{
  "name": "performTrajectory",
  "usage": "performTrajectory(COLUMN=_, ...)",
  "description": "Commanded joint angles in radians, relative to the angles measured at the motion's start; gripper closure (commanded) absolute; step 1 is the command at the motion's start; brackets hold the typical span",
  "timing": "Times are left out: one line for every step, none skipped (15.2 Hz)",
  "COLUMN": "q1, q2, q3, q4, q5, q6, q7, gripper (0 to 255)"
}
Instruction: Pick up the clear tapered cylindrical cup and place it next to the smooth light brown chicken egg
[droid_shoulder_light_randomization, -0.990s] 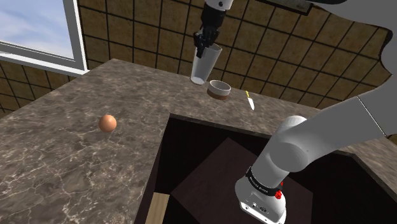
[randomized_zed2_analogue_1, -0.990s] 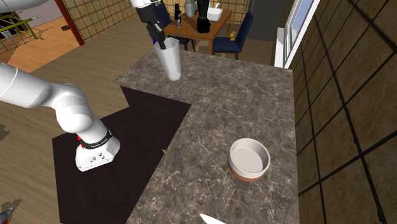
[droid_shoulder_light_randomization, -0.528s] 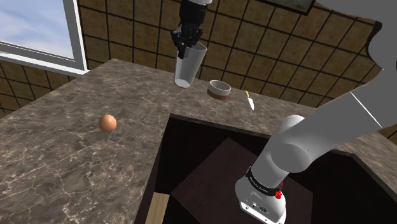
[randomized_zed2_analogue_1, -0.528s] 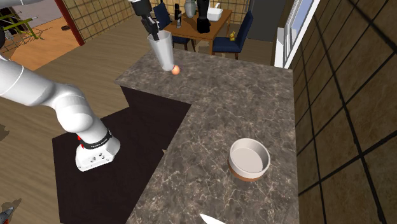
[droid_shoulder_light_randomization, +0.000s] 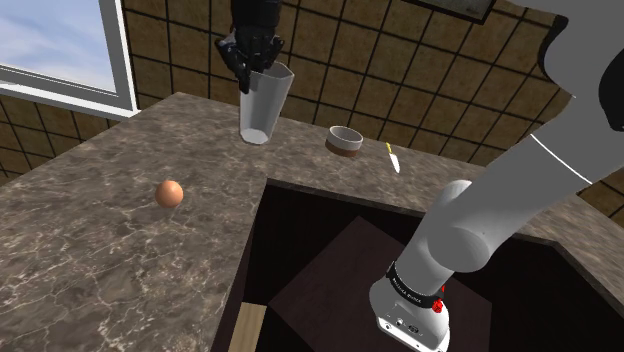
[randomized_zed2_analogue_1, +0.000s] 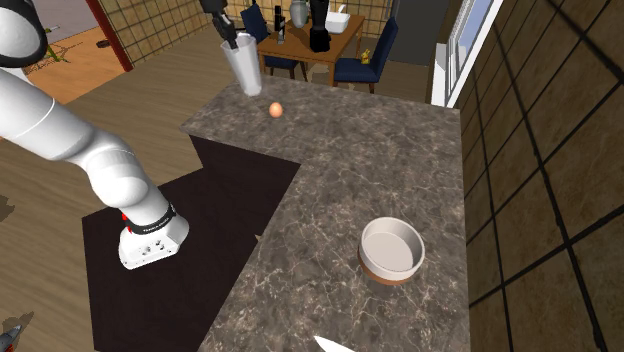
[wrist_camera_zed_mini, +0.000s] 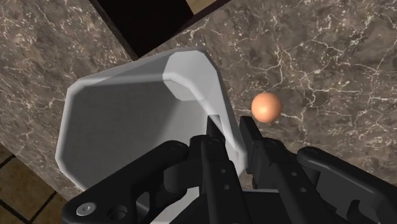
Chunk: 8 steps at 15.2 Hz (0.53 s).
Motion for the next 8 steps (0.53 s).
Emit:
performTrajectory(q1=0.009, q2=0.052, q3=0.039, q4=0.052, q5=-0.013, q6=-0.01, q7=0.053, gripper=255)
performTrajectory(q1=0.015, q2=0.082, q3=0.06, q4=0.084, q5=-0.023, q6=-0.018, q7=0.082, gripper=255)
performTrajectory(q1=0.016, q2=0.08, q3=0.06, q4=0.067, q5=-0.022, q6=-0.005, q7=0.084, gripper=255)
performTrajectory(q1=0.016, q2=0.077, q3=0.059, q4=0.051, q5=-0.021, q6=0.009, q7=0.086, gripper=255)
performTrajectory(q1=0.017, q2=0.075, q3=0.059, q4=0.036, q5=-0.021, q6=0.022, q7=0.087, gripper=255)
performTrajectory(q1=0.017, q2=0.073, q3=0.059, q4=0.02, q5=-0.02, q6=0.035, q7=0.089, gripper=255)
performTrajectory(q1=0.017, q2=0.071, q3=0.059, q4=0.005, q5=-0.02, q6=0.049, q7=0.091, gripper=255)
performTrajectory(q1=0.018, q2=0.069, q3=0.059, q4=-0.01, q5=-0.019, q6=0.062, q7=0.093, gripper=255)
